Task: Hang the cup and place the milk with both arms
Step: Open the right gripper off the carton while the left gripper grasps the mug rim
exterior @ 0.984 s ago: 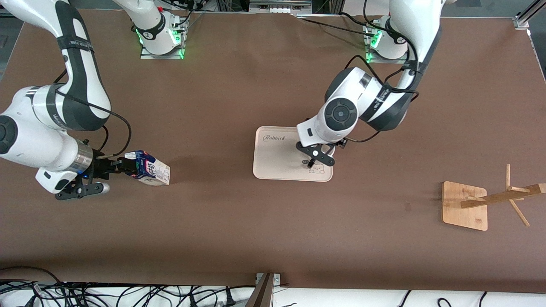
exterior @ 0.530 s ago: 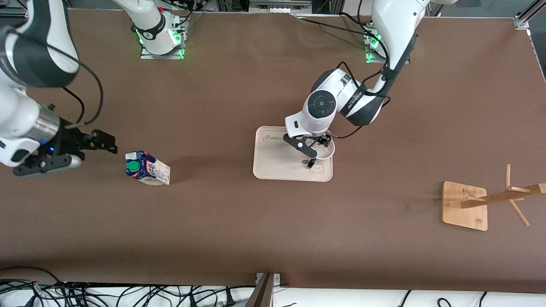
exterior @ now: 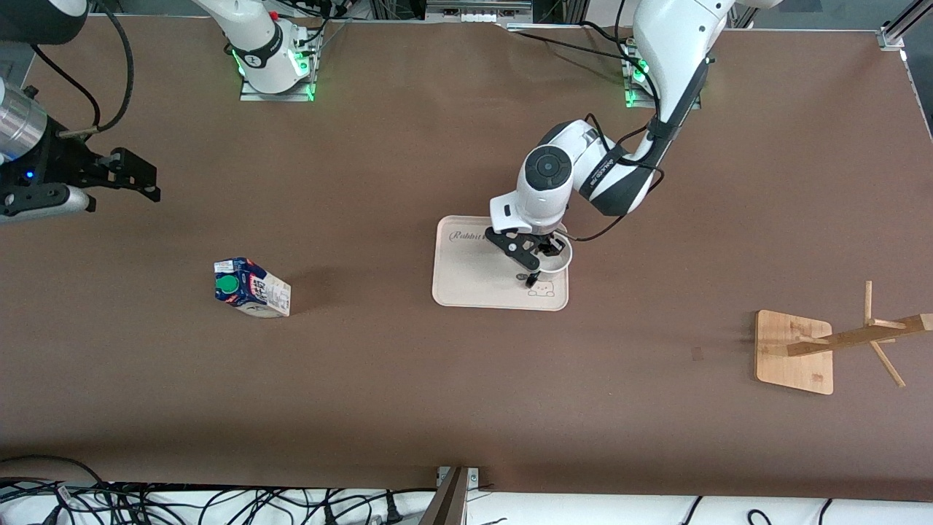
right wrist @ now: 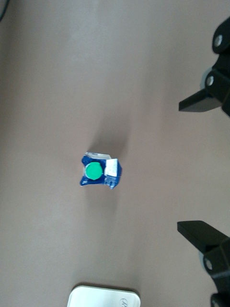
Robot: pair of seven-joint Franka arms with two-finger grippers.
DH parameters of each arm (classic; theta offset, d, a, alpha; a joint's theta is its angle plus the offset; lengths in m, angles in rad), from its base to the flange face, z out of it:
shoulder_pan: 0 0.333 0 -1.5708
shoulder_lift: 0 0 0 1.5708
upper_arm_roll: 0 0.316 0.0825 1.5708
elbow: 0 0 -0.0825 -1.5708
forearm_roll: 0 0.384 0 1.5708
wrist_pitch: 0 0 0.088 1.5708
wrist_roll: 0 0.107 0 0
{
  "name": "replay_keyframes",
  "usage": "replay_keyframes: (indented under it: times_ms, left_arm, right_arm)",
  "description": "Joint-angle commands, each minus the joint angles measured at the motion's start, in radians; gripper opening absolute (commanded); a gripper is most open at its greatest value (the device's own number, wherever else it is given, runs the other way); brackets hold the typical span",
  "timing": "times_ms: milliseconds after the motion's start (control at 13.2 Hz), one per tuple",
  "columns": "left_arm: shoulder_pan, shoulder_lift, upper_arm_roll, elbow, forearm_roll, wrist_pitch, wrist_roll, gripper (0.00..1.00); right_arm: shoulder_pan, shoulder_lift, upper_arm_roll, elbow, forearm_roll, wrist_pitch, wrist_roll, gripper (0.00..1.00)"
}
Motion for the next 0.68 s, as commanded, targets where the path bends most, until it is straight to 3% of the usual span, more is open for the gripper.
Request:
replay_keyframes:
  times_ms: [0,454,606]
  left_arm:
    - [0.001,-0.025,0.005,-0.023,0.024,0.012,0.001,0.00]
    - [0.006,-0.083,0.014,0.005,0.021,-0.006,-0.008,0.00]
    - [0.044,-0.128,0.015,0.031,0.020,-0.086,-0.006,0.00]
  right_arm:
    - [-0.006,-0.084,0.007,-0.110,-0.014,0.028,0.015,1.00]
    - [-0.008,-0.015,0.001,-0.042,-0.014,0.011,0.012,1.00]
    - [-0.005,-0.004,0.001,-0.027,-0.023,0.009,0.013,1.00]
